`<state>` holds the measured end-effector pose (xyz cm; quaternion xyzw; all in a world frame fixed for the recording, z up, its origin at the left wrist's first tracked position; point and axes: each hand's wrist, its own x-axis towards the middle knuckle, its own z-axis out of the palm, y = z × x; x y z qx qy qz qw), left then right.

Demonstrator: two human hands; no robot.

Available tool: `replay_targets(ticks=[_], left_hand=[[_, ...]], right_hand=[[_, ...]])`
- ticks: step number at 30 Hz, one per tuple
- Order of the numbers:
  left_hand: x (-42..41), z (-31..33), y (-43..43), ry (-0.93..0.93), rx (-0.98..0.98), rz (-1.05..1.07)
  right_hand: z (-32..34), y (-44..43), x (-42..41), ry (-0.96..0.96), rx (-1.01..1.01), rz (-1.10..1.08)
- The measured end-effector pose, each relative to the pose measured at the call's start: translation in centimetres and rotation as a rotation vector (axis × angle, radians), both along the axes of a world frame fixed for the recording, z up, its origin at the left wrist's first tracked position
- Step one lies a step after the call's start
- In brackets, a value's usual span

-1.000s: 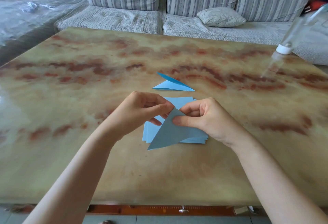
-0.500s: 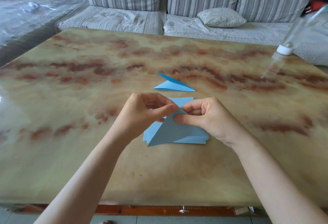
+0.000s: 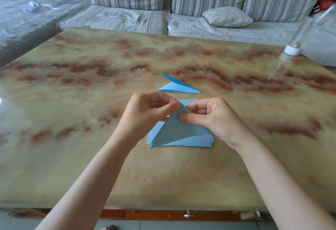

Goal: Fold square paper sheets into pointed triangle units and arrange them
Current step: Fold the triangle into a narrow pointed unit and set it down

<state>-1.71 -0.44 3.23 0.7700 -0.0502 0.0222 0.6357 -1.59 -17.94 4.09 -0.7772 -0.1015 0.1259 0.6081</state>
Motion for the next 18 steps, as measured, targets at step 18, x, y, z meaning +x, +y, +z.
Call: replay_targets(ticks=[18], left_hand=[[-0.7, 0.5, 1.6, 0.176, -0.003, -0.215]], right_hand=[[0.1, -1.0, 0.7, 0.039, 0.130, -0.226]])
